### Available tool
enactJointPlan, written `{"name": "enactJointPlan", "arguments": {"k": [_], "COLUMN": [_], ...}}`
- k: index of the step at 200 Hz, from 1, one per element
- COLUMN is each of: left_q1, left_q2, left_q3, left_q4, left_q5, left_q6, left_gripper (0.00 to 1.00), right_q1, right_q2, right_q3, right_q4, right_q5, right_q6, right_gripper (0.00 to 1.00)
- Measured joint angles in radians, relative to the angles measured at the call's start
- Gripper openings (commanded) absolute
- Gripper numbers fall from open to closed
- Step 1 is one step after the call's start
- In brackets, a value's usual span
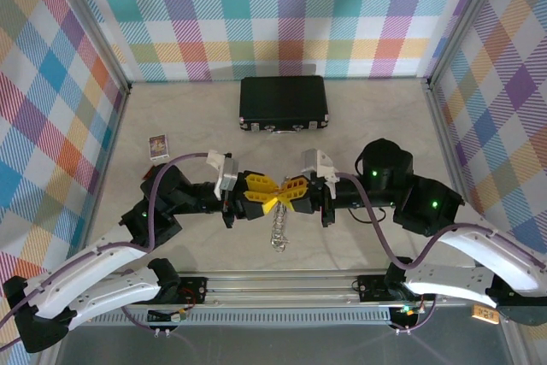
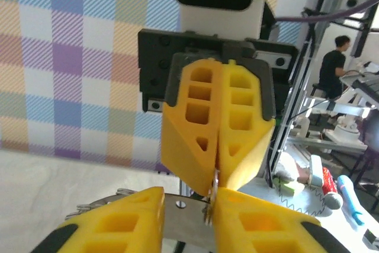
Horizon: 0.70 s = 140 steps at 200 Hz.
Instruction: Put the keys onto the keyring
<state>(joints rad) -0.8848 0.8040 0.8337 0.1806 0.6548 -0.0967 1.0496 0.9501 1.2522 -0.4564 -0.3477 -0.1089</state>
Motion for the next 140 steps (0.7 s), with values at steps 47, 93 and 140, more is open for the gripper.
{"name": "enactJointPlan", "arguments": {"k": [47, 93, 140], "left_q1": [0.000, 0.000, 0.000], "left_q2": [0.010, 0.027, 0.037], "left_q3": [0.120, 0.165, 0.166], "left_q4": [-0.298, -0.421, -0.441], "left_q5": [-0.036, -0.030, -0.001], "left_q6": [0.126, 0.181, 0.187], "left_gripper": [0.28, 0.19, 0.02], "right_q1": [0.000, 0.001, 0.001], "right_q2": [0.079, 0.126, 0.132], "right_q3": [0.112, 0.161, 0.161], "right_q4": [-0.174, -0.269, -0.286], "right_q5": [0.003, 0.016, 0.013], "right_q6": [-0.098, -0.157, -0.169], "right_gripper": [0.00, 0.00, 0.00]}}
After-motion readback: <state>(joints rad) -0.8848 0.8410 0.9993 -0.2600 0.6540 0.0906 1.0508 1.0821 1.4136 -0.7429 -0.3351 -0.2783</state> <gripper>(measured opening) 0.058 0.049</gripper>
